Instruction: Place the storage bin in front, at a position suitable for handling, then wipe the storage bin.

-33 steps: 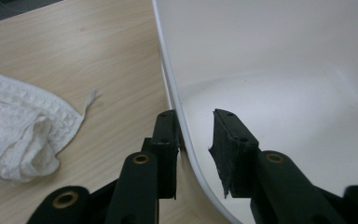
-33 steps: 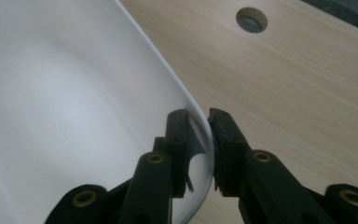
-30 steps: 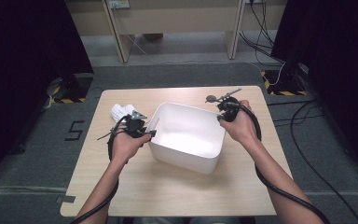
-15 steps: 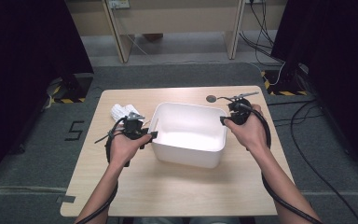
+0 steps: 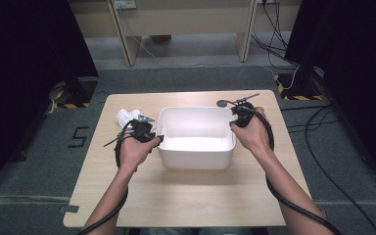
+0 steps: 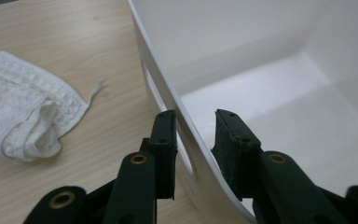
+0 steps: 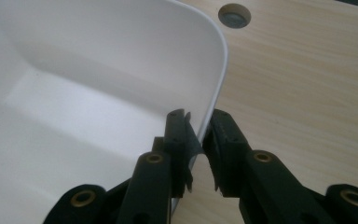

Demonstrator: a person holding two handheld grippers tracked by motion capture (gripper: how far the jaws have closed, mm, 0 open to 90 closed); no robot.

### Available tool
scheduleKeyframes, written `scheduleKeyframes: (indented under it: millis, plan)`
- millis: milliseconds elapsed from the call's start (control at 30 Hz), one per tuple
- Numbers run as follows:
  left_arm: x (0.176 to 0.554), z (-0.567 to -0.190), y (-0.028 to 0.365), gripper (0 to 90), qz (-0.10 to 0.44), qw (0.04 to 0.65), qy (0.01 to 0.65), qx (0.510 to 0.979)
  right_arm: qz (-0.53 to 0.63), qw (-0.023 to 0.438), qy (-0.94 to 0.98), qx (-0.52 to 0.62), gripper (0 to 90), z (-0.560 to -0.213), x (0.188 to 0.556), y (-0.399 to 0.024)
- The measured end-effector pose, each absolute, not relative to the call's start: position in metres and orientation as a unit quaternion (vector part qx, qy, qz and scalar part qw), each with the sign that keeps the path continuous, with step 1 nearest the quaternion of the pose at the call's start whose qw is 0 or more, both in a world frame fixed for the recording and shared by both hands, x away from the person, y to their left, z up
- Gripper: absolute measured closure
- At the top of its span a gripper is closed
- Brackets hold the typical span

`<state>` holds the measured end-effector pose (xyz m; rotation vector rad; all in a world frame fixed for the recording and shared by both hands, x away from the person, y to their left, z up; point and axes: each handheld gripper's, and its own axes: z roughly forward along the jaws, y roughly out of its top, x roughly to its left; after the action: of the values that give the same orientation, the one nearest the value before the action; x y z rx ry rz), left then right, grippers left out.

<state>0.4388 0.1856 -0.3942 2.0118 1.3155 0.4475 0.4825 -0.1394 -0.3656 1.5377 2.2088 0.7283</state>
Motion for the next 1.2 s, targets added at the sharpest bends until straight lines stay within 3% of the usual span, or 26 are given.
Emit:
scheduleKeyframes:
  millis: [200, 467, 600, 900, 1200]
  plan:
    - [0.455, -0.395, 0.184, 68.8, 0.181, 0.331, 0.512, 0.772, 0.262, 0.193, 0.774, 0.543, 79.9, -0.368, 0.504, -0.133]
    - [0.453, -0.398, 0.189, 63.5, 0.188, 0.349, 0.503, 0.768, 0.269, 0.201, 0.774, 0.536, 76.1, -0.371, 0.498, -0.132]
    - [0.451, -0.393, 0.190, 60.6, 0.207, 0.350, 0.492, 0.770, 0.276, 0.210, 0.773, 0.531, 71.3, -0.371, 0.490, -0.130]
    - [0.429, -0.368, 0.210, 41.9, 0.240, 0.428, 0.486, 0.723, 0.330, 0.227, 0.759, 0.514, 54.1, -0.374, 0.464, -0.142]
    - [0.418, -0.373, 0.233, 39.6, 0.268, 0.436, 0.504, 0.696, 0.338, 0.233, 0.758, 0.507, 50.4, -0.369, 0.450, -0.141]
